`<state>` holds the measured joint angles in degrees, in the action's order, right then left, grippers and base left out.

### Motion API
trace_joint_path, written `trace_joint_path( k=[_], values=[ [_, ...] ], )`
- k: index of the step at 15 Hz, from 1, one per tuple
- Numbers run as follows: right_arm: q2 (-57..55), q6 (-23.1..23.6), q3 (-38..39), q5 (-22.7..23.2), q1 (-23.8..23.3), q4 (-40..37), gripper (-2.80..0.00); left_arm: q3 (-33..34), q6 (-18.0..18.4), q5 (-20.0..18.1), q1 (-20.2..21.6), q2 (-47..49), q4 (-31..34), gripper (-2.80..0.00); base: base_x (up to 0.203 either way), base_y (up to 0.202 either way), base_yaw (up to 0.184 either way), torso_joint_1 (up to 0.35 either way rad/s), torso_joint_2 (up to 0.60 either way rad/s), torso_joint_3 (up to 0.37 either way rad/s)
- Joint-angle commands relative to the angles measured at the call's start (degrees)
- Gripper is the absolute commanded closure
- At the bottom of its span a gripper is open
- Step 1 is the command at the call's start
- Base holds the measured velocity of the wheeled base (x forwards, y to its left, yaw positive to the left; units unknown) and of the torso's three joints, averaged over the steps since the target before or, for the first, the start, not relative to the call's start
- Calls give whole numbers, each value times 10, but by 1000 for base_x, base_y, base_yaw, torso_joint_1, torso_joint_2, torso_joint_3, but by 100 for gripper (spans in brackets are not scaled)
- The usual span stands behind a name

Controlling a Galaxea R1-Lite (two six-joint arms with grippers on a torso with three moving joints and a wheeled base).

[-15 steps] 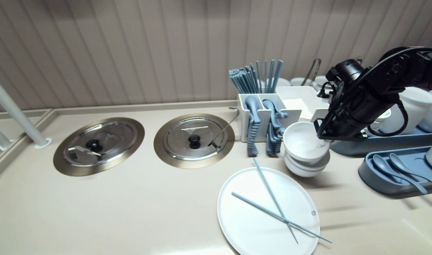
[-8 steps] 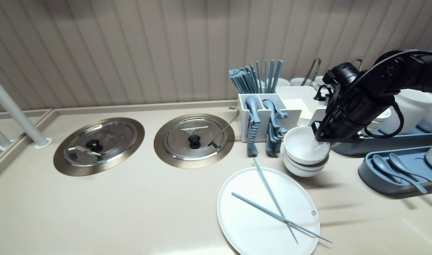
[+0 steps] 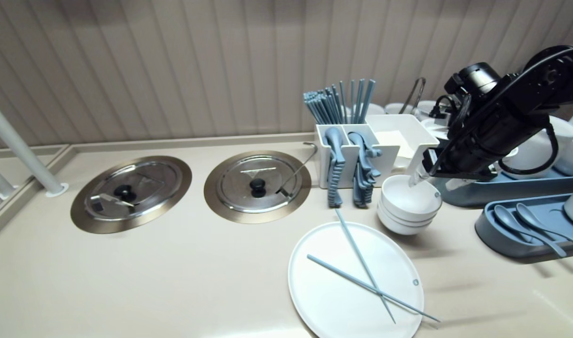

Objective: Put the bowl back from the plate, then put the chopsticks back from the plate

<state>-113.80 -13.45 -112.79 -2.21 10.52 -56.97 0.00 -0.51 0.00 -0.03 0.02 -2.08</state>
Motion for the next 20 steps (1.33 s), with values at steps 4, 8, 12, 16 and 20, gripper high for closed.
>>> trace_joint_path(
  k=[4, 8, 12, 16, 20],
  values=[
    [16, 2, 2, 0, 3, -3, -280, 4, 0, 0, 0, 0, 0, 0, 0, 0, 0, 0, 0, 0],
    [29, 2, 6, 12, 11, -3, -280, 4, 0, -1, -1, 0, 0, 0, 0, 0, 0, 0, 0, 0],
    [40, -1, 17, 18, 31, -6, -280, 4, 0, 0, -1, 0, 0, 0, 0, 0, 0, 0, 0, 0],
    [79, 0, 40, 19, 53, -6, 0, 4, 0, 0, 0, 0, 0, 0, 0, 0, 0, 0, 0, 0],
    [106, 3, 56, 25, 76, -5, 0, 4, 0, 0, 0, 0, 0, 0, 0, 0, 0, 0, 0, 0]
  ],
)
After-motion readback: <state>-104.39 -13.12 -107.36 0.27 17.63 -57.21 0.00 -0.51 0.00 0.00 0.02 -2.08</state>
